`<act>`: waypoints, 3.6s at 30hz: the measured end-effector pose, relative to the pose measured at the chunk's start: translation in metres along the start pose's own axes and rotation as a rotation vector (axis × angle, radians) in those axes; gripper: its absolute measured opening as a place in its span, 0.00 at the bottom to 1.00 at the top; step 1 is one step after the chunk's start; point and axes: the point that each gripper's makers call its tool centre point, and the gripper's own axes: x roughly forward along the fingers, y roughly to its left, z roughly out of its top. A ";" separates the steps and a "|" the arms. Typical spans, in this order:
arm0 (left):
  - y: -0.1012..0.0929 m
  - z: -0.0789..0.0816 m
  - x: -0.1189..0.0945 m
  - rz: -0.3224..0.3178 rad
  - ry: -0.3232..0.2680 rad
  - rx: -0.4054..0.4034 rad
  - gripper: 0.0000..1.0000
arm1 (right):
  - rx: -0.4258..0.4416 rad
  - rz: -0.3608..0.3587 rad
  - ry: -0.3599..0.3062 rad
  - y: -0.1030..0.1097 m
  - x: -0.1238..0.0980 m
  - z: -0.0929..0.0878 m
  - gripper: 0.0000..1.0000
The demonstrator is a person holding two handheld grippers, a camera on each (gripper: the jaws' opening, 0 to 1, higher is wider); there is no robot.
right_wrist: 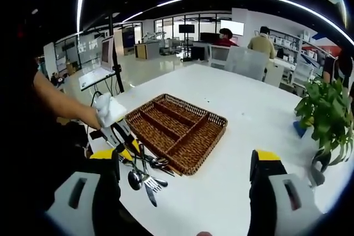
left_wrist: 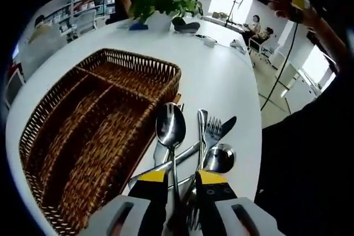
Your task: Arrange the knives, forks, and spoons in their matching storage slots by inserting each utensil handle-first until every utensil is classified and aligned in the correct compartment
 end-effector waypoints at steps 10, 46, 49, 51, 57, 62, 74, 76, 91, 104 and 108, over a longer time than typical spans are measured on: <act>0.005 -0.007 0.013 0.029 0.061 -0.066 0.12 | 0.020 -0.012 0.006 0.001 -0.006 -0.007 0.99; 0.004 0.003 0.018 0.047 0.116 0.145 0.00 | 0.042 -0.013 -0.015 0.000 -0.008 -0.006 0.99; 0.003 0.004 0.013 0.031 0.117 0.161 0.00 | 0.036 -0.009 -0.013 0.001 -0.006 -0.005 0.99; 0.001 0.006 0.007 0.019 0.119 0.175 0.00 | 0.032 -0.006 -0.015 0.003 -0.005 -0.004 0.99; -0.001 0.006 -0.008 -0.018 0.149 0.209 0.00 | 0.020 -0.006 -0.004 0.002 -0.003 -0.005 0.99; 0.003 0.008 -0.022 -0.011 0.162 0.241 0.00 | 0.046 0.006 0.038 0.003 -0.005 -0.015 0.99; 0.011 0.026 -0.069 -0.033 0.177 0.320 0.00 | 0.040 0.012 0.038 0.003 -0.004 -0.009 0.99; 0.014 0.032 -0.080 -0.021 0.174 0.336 0.00 | 0.043 0.012 0.033 0.003 -0.005 -0.008 0.99; 0.026 0.068 -0.139 0.057 0.163 0.413 0.00 | 0.030 0.015 0.018 0.005 -0.005 -0.004 0.99; 0.043 0.067 -0.140 0.090 0.196 0.474 0.00 | 0.015 0.020 0.021 0.009 -0.005 -0.004 0.99; 0.046 0.071 -0.139 0.071 0.183 0.492 0.00 | 0.085 0.024 -0.034 0.008 -0.005 0.010 0.99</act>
